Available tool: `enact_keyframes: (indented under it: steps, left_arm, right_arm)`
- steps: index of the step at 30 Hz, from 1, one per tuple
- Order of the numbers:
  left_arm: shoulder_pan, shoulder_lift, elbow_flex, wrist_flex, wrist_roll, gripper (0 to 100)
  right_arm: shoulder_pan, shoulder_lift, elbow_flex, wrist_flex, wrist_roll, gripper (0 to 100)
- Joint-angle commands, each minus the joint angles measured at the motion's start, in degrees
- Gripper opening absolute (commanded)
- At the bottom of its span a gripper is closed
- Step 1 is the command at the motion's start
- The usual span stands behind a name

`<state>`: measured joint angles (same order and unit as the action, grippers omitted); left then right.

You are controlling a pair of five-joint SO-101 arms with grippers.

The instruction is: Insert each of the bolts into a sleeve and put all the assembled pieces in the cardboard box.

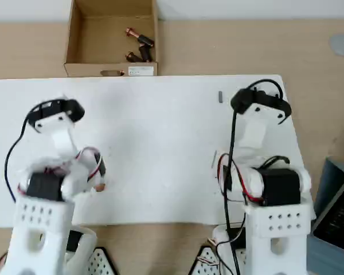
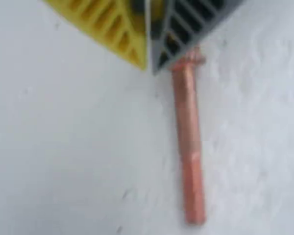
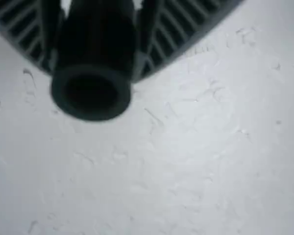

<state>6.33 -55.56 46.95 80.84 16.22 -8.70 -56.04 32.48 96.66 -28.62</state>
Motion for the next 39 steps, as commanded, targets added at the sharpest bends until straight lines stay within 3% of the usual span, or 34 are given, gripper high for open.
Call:
enact_keyframes:
  steps: [1,10,17,39]
  left_arm:
    - [-0.7,10.2,-6.9,1.6,2.0,0]
    - [-3.7,25.1,-9.5,0.8,6.2,1]
    - [-9.6,28.2,-9.8,0.4,6.1,15]
    - [-6.8,28.6,-1.0,-8.9,5.8,12]
  right_arm:
    - [-0.1,-3.1,0.1,-1.5,0.6,0.9]
    - [-0.1,-3.9,0.1,-1.5,0.6,0.9]
    - [-0.1,-3.9,0.1,-1.6,0.6,0.9]
    - [-0.1,-3.8,0.1,-1.6,0.6,0.9]
